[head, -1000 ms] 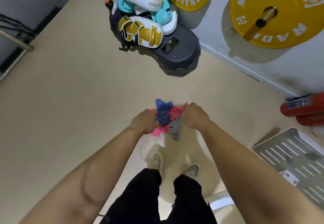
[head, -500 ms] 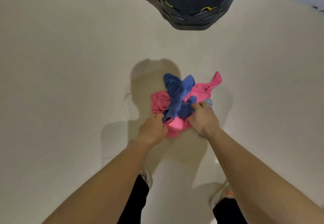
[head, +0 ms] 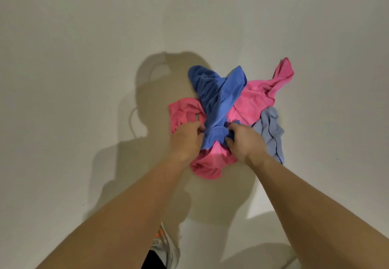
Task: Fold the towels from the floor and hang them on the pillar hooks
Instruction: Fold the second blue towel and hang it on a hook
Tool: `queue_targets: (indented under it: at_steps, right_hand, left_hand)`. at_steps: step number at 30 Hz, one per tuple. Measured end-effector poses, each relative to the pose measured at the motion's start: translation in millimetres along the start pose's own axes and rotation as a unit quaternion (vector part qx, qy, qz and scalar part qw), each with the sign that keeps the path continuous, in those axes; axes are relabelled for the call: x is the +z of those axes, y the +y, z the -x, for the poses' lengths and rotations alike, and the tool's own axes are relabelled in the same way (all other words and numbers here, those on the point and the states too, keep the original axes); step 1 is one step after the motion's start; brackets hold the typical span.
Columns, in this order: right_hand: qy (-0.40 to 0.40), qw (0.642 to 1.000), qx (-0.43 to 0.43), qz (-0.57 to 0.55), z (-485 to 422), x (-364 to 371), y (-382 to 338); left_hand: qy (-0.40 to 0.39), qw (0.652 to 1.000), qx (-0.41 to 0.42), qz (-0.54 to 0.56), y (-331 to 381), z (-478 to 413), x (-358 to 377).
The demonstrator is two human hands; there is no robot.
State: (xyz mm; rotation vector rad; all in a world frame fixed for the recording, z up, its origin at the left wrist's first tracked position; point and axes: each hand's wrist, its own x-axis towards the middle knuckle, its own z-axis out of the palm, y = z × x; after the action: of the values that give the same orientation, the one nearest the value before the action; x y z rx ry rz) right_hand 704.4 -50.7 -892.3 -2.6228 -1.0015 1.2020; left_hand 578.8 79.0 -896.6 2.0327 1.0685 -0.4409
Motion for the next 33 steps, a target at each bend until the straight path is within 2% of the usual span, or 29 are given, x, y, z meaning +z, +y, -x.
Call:
queue_targets:
  at_steps: [4, 6, 8, 11, 16, 18, 23, 26, 33]
  right_hand:
    - [-0.074, 0.996, 0.034, -0.020, 53.8, -39.3, -16.5]
    - [-0.061, 0.997, 0.037, -0.038, 90.8, -69.9, -33.6]
    - [-0.014, 0.997, 0.028, -0.074, 132.2, -109.8, -52.9]
    - [0.028, 0.994, -0.040, -0.103, 193.8, -183.3, -81.5]
    - [0.020, 0.990, -0.130, -0.044, 291.1, -321.2, -126.7]
    - [0.014, 0.985, -0.166, -0.049, 336.3, -374.4, -144.1]
    - [-0.001, 0.984, -0.128, -0.124, 456.1, -477.3, -168.4]
    - [0.032, 0.978, -0.139, -0.154, 516.4, -516.8, -176.7]
    - [0.103, 0.970, -0.127, -0.180, 591.7, -546.7, -146.3]
  left_hand:
    - [0.010, 0.998, 0.044, 0.037, 29.2, 44.5, -49.3]
    - [-0.002, 0.997, 0.064, 0.034, 56.5, 77.0, -84.4]
    - [-0.010, 0.994, 0.110, 0.015, 89.5, 114.6, -123.4]
    - [-0.044, 0.987, 0.153, -0.024, 144.8, 172.6, -185.1]
    - [-0.074, 0.964, 0.246, -0.072, 253.7, 277.2, -299.3]
    - [-0.077, 0.962, 0.246, -0.083, 292.9, 321.1, -347.9]
    - [-0.018, 0.958, 0.232, -0.169, 368.0, 418.2, -446.2]
    - [0.014, 0.952, 0.244, -0.184, 408.0, 469.9, -489.8]
    - [0.140, 0.927, 0.283, -0.204, 479.1, 526.2, -544.4]
